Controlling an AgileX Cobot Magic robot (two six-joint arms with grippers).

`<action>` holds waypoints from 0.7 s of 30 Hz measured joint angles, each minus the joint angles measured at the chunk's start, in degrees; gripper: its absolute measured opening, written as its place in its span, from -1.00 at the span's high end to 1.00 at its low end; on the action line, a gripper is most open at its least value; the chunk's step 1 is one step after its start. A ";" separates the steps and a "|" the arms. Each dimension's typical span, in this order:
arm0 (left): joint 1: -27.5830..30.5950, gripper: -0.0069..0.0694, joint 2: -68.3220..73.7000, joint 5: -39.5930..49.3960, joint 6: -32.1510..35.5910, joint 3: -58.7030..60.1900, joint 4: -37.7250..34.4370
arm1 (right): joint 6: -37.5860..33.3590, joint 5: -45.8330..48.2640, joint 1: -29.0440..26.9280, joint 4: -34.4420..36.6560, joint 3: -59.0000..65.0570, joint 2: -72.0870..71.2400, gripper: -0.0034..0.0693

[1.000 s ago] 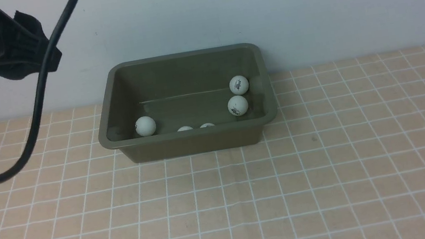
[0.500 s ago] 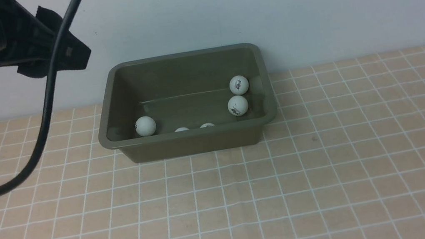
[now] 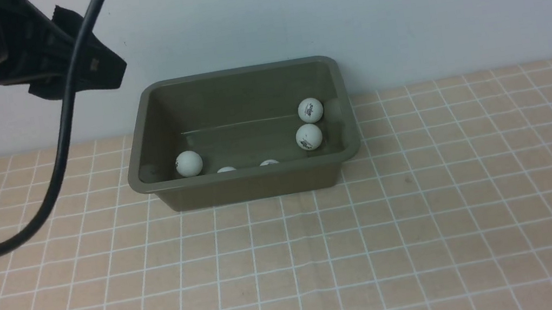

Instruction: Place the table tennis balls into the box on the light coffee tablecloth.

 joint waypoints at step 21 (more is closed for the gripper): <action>0.00 -0.07 0.00 0.44 1.46 0.00 -4.36 | 0.00 4.38 0.00 5.48 4.47 0.00 -0.50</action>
